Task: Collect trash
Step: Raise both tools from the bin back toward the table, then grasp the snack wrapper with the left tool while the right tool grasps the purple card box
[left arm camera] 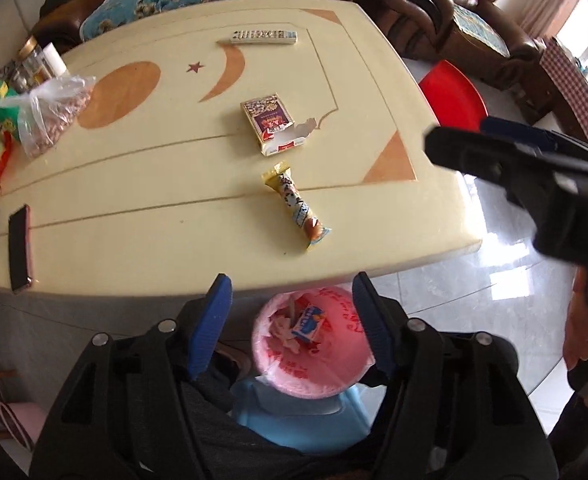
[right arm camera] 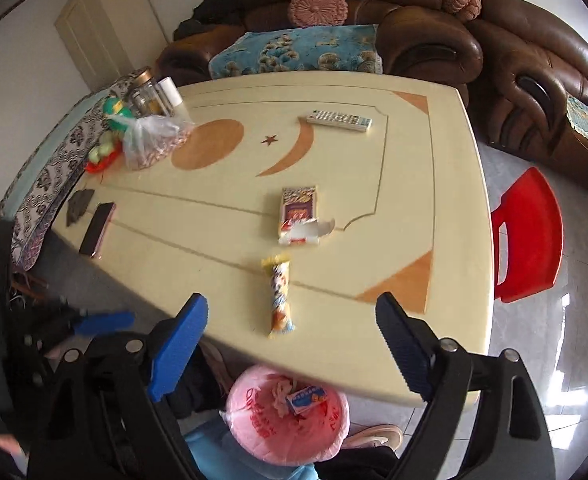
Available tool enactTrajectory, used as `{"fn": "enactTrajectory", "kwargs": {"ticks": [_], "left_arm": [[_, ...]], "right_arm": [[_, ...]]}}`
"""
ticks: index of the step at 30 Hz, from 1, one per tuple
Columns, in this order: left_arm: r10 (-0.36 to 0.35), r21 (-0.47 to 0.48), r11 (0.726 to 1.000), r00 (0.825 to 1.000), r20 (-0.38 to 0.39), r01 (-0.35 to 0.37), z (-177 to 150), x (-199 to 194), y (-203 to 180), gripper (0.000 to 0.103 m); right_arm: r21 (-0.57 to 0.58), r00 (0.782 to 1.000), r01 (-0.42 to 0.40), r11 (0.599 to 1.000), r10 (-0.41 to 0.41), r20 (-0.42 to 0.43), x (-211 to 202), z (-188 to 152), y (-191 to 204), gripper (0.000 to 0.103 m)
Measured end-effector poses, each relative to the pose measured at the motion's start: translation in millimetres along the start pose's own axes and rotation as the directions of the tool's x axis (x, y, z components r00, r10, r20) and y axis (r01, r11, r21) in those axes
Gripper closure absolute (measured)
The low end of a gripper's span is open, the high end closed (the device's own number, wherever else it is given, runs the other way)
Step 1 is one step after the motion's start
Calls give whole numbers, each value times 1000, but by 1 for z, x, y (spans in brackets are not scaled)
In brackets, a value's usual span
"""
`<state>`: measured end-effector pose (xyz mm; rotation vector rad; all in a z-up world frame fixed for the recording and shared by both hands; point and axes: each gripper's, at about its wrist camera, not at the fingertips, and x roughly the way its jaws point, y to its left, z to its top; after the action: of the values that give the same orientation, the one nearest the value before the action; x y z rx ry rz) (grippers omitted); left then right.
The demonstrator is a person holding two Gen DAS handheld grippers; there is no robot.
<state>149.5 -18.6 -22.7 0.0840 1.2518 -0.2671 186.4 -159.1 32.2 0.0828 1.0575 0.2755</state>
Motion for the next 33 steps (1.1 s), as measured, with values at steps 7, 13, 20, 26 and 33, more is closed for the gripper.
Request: {"fn": "enactTrajectory", "kwargs": {"ticks": [7,13,20,26,33], "left_arm": [[17,-110,994,1000,-10,-18,11,30,6,41],[42,-158,986,999,-30,-46,19,59,9,41],[62,-223,972,998,-28,-67,30,88,10,41],[63,-280,957,997,-49,-74,39,116,14,41],[41,-362,930,996,-82,-68,44,146,23,41]], "right_arm": [[19,998,0,1000,1,-59,41,27,-5,19],[15,994,-12,1000,14,-107,77,52,-11,19],[9,986,-19,1000,20,-166,124,75,-14,19],[-13,973,-30,999,26,-231,171,86,-12,19],[-31,952,-26,999,15,-305,226,96,-12,19]]}}
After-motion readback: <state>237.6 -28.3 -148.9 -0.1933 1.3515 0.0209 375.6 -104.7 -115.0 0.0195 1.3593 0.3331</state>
